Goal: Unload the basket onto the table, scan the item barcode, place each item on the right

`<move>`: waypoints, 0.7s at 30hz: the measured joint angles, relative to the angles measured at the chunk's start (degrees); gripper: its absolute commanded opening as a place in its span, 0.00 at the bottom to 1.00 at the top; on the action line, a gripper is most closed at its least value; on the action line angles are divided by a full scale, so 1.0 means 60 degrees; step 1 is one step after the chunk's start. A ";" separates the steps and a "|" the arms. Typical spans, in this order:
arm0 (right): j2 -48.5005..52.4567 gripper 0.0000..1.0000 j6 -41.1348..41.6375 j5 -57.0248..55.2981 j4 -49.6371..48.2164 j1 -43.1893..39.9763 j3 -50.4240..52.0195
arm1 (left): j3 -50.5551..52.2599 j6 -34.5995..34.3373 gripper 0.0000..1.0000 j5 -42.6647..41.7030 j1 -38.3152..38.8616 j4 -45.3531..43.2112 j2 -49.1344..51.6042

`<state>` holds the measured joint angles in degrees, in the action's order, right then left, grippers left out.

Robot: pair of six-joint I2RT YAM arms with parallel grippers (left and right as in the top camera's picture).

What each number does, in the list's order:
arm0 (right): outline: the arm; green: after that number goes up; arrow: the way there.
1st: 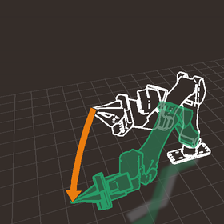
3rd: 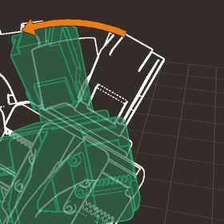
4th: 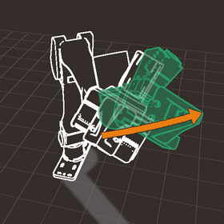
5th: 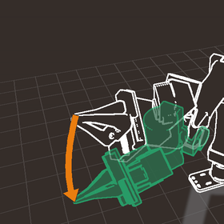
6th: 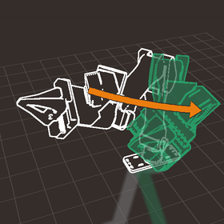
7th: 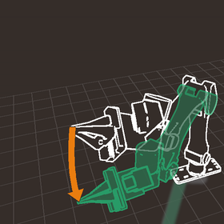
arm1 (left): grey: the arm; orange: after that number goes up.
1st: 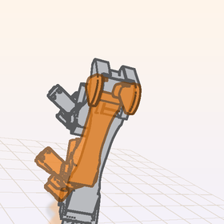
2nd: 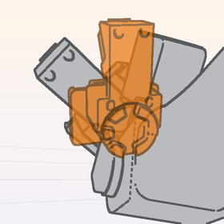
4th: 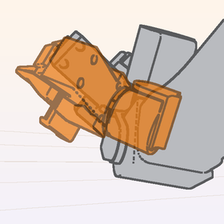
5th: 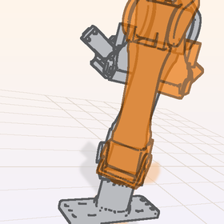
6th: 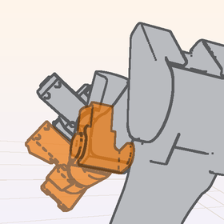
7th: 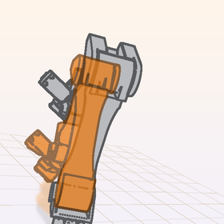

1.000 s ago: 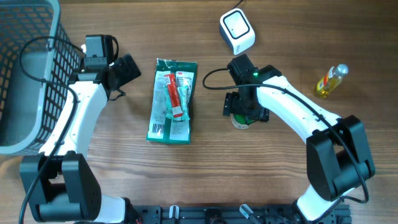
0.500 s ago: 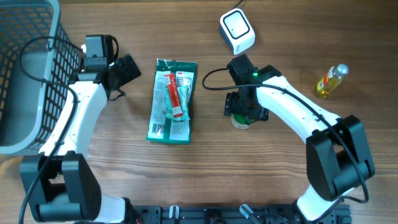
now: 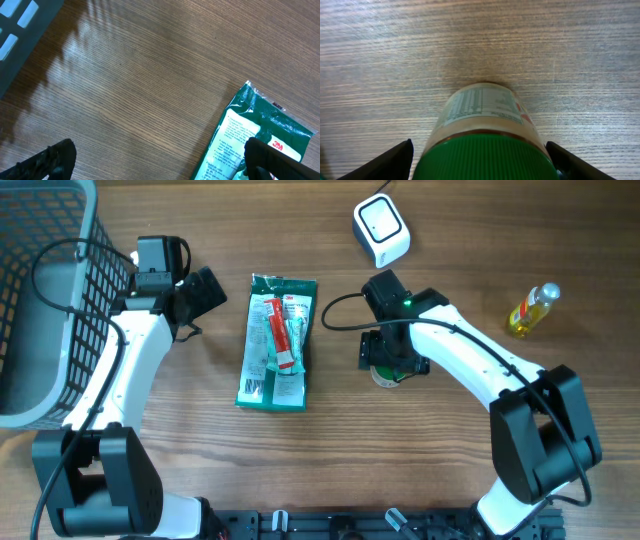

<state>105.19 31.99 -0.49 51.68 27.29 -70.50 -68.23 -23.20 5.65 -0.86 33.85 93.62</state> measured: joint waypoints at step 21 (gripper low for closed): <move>0.0058 0.81 -0.0215 -0.0033 -0.0696 0.0000 0.0444 | 0.0000 0.0000 1.00 0.0000 0.0000 0.0000 0.0000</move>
<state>105.54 30.70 -0.69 47.51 27.29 -67.83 -68.23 -23.20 5.65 -0.86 33.85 93.62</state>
